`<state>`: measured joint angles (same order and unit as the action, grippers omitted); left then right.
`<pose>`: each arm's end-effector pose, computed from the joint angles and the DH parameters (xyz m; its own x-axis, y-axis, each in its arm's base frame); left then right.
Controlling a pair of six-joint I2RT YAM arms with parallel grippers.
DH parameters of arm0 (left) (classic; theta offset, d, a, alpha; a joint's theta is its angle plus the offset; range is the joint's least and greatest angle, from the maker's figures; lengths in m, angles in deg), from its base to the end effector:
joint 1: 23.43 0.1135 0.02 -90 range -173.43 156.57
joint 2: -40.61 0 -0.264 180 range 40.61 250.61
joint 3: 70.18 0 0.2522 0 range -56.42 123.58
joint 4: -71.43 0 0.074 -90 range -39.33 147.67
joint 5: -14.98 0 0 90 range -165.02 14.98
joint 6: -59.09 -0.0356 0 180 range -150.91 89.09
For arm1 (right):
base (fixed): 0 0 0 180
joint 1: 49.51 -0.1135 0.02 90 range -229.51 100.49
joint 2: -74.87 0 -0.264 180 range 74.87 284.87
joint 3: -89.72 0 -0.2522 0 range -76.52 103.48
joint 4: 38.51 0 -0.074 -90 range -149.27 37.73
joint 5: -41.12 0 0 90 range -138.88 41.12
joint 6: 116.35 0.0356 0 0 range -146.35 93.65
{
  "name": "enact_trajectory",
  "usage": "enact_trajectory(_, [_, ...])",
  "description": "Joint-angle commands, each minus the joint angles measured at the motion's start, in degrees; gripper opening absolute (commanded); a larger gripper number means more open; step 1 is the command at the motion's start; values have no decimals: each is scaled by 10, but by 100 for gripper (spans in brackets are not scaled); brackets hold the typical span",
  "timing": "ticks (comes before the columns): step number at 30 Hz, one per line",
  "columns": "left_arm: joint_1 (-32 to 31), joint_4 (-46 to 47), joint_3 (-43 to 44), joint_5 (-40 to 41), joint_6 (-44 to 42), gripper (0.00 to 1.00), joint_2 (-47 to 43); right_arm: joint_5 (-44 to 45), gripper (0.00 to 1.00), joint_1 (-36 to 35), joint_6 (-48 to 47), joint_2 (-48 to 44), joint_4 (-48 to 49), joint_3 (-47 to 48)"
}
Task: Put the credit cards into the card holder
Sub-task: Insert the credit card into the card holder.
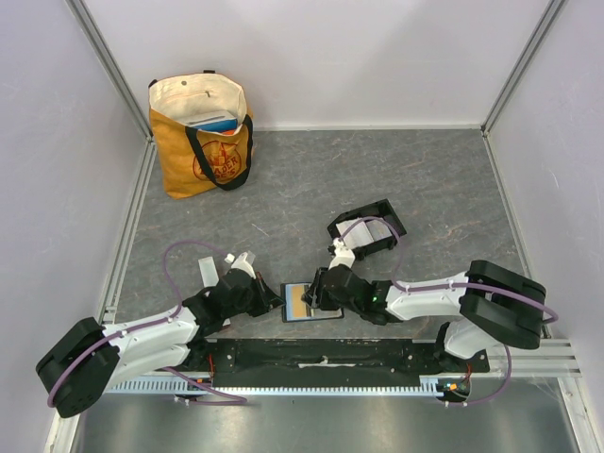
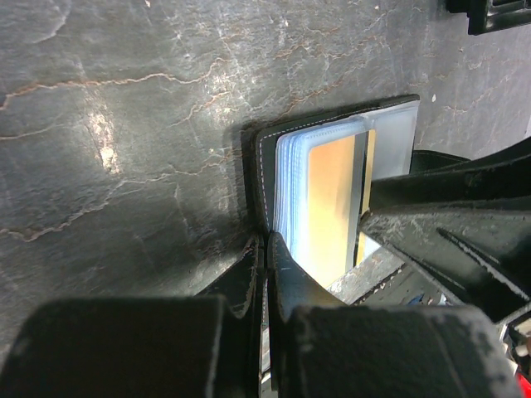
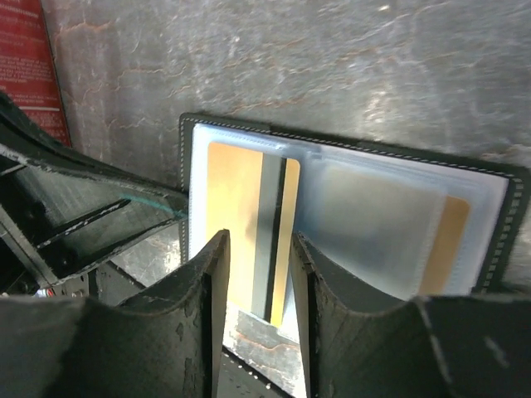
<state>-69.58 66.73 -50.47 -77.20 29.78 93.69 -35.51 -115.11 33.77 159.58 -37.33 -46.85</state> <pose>0.1087 -0.1151 0.1183 -0.8556 -0.3671 -0.3649 -0.0096 0.7161 -0.6980 0.1183 0.2409 0.1400 -0.8374 0.1959 -0.5102 -0.1743 0.7891 0.5890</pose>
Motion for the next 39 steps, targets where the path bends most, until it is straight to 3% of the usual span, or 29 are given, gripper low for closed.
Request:
enact_trajectory(1, [-3,-21,8,20,3,2,-3,-4,41,-22,-30,15,-34,48])
enact_trajectory(11, [-2,-23,6,19,2,2,-9,9,35,-31,-44,32,-63,84])
enact_trajectory(22, [-2,-33,10,46,-1,2,-19,109,56,-29,-82,-68,-147,72])
enact_trajectory(25, [-2,-33,12,46,-7,2,-20,135,65,-28,-94,-84,-197,93])
enact_trajectory(39, [-2,-77,5,55,16,2,-79,177,90,-8,-108,-179,-405,223])
